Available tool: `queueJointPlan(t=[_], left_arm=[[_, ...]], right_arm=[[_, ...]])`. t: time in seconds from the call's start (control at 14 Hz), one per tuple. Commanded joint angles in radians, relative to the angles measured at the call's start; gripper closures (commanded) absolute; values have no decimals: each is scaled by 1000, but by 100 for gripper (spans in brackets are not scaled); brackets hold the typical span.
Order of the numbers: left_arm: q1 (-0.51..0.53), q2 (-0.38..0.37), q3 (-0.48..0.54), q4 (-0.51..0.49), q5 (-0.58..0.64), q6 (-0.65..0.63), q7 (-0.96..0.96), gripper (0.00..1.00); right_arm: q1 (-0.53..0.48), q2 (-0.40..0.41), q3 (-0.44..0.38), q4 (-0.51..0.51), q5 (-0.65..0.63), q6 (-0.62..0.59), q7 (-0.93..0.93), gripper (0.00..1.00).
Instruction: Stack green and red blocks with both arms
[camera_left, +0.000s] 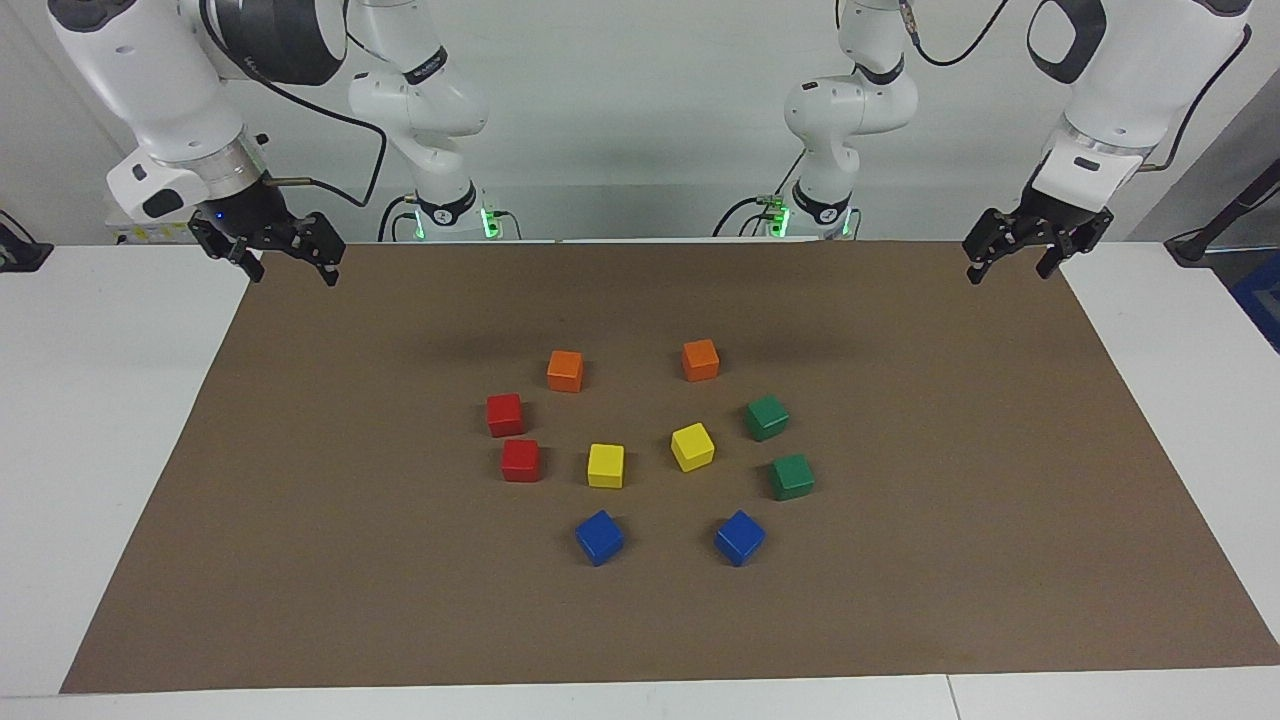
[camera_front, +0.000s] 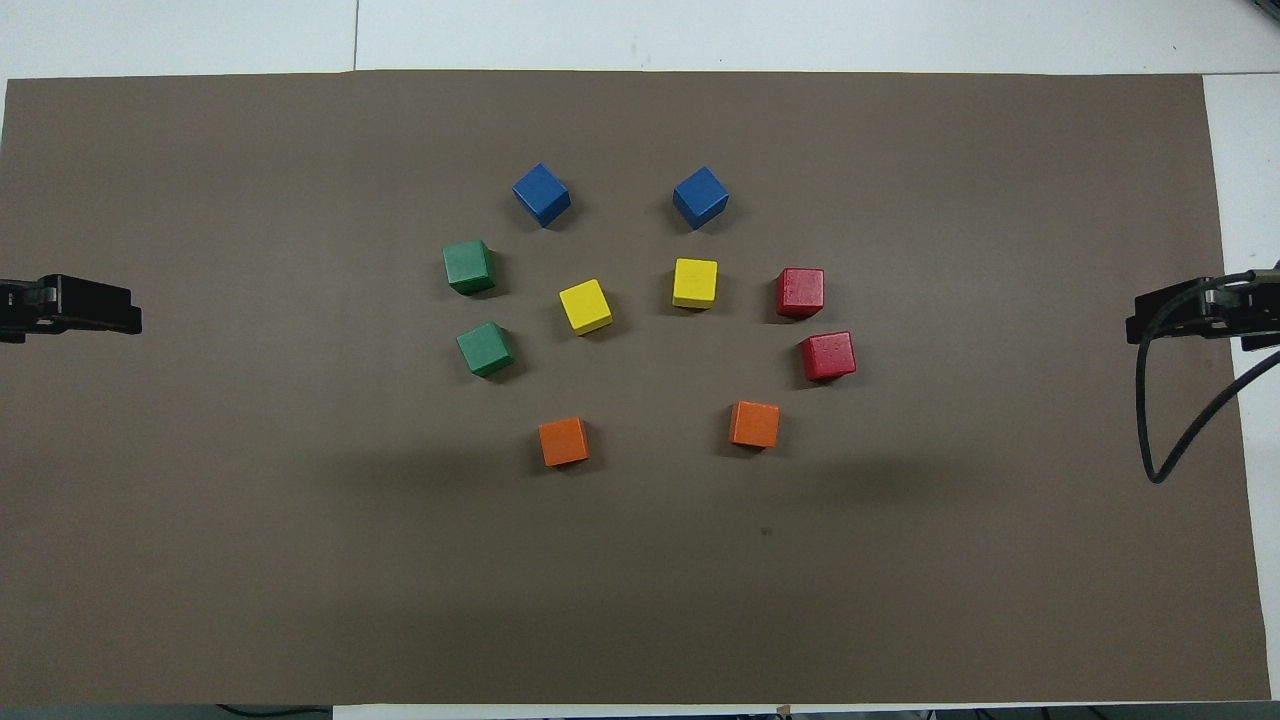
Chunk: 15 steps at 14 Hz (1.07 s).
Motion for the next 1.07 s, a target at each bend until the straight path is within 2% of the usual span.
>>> queueJointPlan(t=[0.0, 0.5, 0.71, 1.0], left_arm=[[-11, -9, 10, 0, -13, 7, 6, 0], [-8, -18, 10, -3, -15, 4, 11, 0], [-5, -21, 12, -3, -44, 18, 8, 0], [-8, -24, 12, -9, -46, 13, -2, 0]], right_arm=[[-18, -24, 6, -24, 18, 13, -26, 0], [3, -25, 9, -29, 18, 22, 0, 0], [80, -27, 13, -59, 18, 78, 99, 0], [169, -33, 14, -160, 20, 226, 237, 0]])
